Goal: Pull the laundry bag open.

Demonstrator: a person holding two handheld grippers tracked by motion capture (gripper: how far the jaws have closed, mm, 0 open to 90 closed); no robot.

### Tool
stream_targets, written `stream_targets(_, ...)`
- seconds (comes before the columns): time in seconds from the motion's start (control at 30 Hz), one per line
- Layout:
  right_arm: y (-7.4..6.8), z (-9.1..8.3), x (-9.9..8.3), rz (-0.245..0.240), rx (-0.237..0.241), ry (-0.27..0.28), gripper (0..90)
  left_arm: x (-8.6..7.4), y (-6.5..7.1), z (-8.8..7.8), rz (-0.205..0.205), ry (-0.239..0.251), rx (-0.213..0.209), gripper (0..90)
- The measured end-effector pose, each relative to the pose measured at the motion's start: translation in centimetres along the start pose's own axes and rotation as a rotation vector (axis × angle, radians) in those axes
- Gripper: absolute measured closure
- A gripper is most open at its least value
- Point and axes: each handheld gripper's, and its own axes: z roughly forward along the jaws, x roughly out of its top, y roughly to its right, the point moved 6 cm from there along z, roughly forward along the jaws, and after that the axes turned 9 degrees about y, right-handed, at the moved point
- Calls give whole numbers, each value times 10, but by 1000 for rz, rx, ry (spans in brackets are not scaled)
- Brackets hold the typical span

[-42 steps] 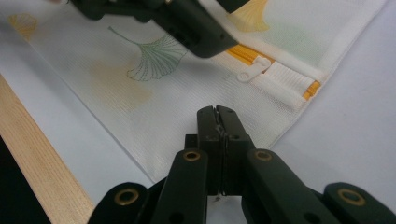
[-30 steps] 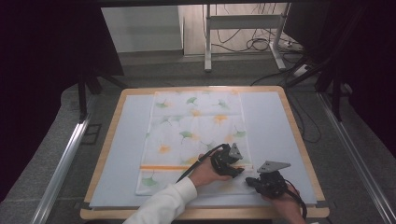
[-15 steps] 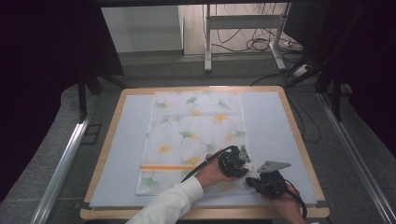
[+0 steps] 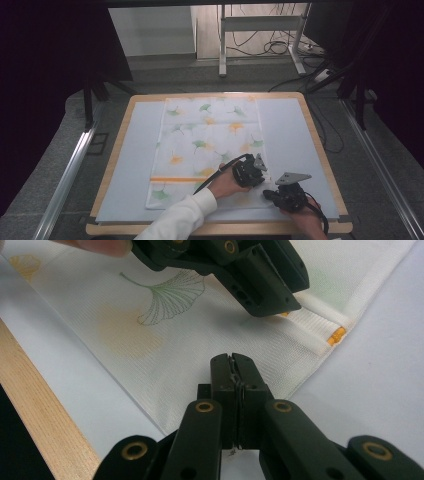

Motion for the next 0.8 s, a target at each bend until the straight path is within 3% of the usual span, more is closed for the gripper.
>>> stream_targets(0.23, 0, 0, 0, 0, -3, 1, 879, 1, 2, 2, -13, -3, 23, 809)
stream_targets(0.37, 0, 0, 0, 1, -5, 1, 878, 1, 3, 2, 16, -16, 52, 825)
stream_targets(0.6, 0, 0, 0, 2, -4, 1, 875, -2, -1, 0, -13, -9, 62, 898)
stream_targets(0.8, 0, 1, 0, 4, -3, 1, 875, -3, -1, 0, -21, -10, 57, 900)
